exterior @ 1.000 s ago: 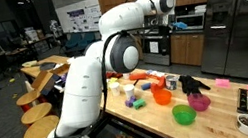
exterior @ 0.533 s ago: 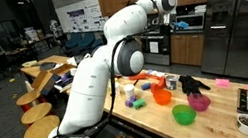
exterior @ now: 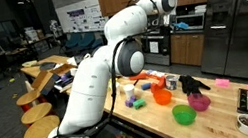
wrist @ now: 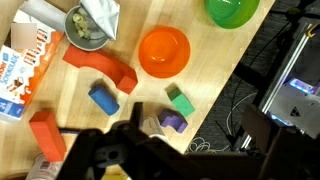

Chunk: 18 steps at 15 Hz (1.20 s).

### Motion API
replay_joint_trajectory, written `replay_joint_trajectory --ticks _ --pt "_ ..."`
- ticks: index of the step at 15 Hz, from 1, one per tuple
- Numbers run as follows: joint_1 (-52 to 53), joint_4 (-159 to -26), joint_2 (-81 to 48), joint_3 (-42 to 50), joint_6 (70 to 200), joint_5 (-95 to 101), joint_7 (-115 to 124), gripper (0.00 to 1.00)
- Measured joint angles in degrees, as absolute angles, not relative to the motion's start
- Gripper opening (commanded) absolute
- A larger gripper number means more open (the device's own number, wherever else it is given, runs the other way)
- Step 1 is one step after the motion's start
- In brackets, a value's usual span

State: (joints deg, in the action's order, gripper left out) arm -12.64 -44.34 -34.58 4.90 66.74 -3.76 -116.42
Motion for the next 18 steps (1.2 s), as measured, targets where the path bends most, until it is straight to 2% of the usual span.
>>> replay_joint_trajectory --ticks 11,18 --pt "-12.43 -37.39 -51.70 -1.45 67.34 -7.18 -137.85 1.00" --pt "-11.40 -33.70 -56.41 -2.06 63.83 -6.60 -147.52 1.00"
